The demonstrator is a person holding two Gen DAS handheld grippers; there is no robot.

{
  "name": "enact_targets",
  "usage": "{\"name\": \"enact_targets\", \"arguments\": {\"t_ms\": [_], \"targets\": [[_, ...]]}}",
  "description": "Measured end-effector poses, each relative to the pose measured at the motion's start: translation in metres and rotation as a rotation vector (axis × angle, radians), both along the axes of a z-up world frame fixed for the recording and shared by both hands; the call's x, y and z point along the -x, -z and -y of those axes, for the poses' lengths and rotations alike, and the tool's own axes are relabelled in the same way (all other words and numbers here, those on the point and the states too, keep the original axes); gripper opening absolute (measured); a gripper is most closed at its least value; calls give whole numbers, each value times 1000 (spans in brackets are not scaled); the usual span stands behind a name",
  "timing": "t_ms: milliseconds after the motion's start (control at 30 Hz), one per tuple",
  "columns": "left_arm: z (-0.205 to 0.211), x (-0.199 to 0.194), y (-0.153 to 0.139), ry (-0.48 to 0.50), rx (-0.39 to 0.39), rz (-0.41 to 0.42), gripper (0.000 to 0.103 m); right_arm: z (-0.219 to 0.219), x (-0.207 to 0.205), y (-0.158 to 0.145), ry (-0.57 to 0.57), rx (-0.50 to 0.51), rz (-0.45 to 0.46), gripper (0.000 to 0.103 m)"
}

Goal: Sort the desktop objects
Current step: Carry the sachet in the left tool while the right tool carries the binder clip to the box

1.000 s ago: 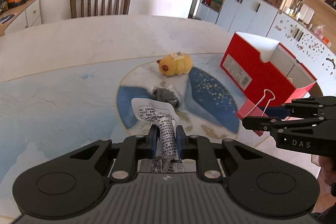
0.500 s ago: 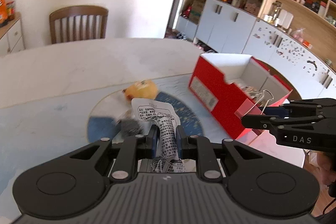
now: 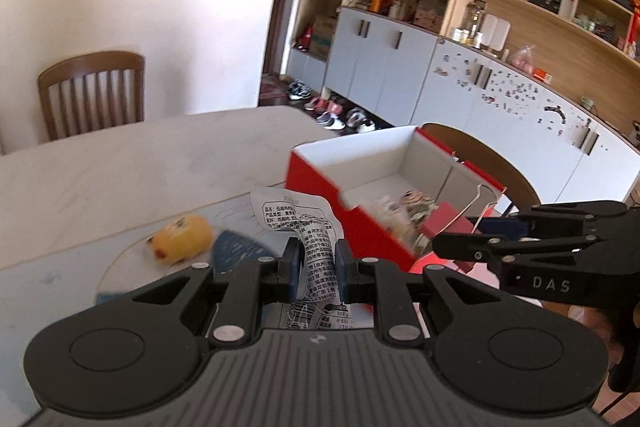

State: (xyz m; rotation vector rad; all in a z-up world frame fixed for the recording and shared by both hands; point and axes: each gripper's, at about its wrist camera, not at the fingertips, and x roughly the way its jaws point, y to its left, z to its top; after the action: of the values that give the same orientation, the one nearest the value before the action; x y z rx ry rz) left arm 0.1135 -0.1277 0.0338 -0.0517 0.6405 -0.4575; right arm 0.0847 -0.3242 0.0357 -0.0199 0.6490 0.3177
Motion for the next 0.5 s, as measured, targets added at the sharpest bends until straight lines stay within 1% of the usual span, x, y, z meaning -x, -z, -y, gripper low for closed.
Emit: {"name": "enact_targets", "arguments": {"t_ms": [167,500], "targets": [[30,-11,-7,41,-15,24,17,25,-5,0,32,-22,12,31],[82,-31,-11,85,-44,29,17,67,-21,1,59,-41,22,31]]}}
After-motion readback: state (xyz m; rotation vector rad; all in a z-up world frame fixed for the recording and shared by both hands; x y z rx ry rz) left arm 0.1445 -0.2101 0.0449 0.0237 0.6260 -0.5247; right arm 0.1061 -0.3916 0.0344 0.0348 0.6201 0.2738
